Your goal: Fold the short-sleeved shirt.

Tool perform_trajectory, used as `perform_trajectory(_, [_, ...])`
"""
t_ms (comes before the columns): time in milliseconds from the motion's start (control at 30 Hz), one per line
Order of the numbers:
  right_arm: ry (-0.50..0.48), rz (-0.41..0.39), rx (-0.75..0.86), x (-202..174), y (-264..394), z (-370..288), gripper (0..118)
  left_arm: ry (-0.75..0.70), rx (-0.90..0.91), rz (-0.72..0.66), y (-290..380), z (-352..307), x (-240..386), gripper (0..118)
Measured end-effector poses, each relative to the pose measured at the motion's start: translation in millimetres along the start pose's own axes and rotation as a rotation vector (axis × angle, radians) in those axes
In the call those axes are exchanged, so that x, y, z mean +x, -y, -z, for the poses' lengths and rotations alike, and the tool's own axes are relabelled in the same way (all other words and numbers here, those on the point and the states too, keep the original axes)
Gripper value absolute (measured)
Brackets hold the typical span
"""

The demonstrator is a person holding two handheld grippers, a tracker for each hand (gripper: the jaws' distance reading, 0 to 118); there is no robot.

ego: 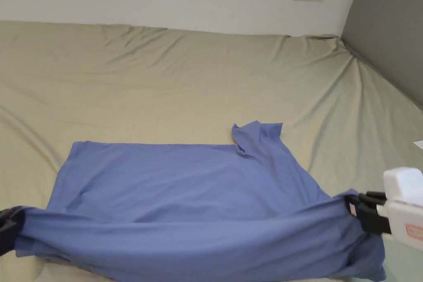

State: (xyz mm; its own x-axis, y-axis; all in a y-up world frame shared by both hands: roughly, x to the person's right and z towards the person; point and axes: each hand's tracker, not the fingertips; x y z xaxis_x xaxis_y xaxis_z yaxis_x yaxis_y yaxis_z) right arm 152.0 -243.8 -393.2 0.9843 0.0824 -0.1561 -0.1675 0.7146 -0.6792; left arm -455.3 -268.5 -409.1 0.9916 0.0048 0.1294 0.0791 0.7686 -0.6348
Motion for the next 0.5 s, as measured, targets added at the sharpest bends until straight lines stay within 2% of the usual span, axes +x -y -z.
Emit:
perform_trajectory(133, [0.021, 0.013, -0.117, 7.8, -22.1, 69.9, 8, 0.009, -0.108, -0.073, -11.1, 70.4, -12.1, 4])
perform_trajectory(233, [0.037, -0.012, -0.174, 5.2, -21.3, 114.4, 8, -0.003, -0.168, -0.117, -9.8, 108.6, -19.0, 3])
perform_trajectory(400, [0.063, 0.001, -0.218, 4.2, -7.9, 151.7, 8, 0.003, -0.182, -0.127, -3.3, 131.4, -20.7, 4])
perform_trajectory(433, [0.066, 0.000, -0.209, 4.1, -4.3, 150.5, 9, -0.009, -0.168, -0.113, -4.0, 126.8, -18.7, 9])
perform_trajectory(467, [0.085, -0.007, -0.185, 3.4, -3.3, 145.9, 16, -0.030, -0.147, -0.099, -4.4, 118.8, -17.1, 22])
perform_trajectory(500, [0.117, -0.015, -0.129, 0.3, -1.7, 135.4, 42, -0.026, -0.137, -0.105, -4.9, 109.6, -17.4, 59])
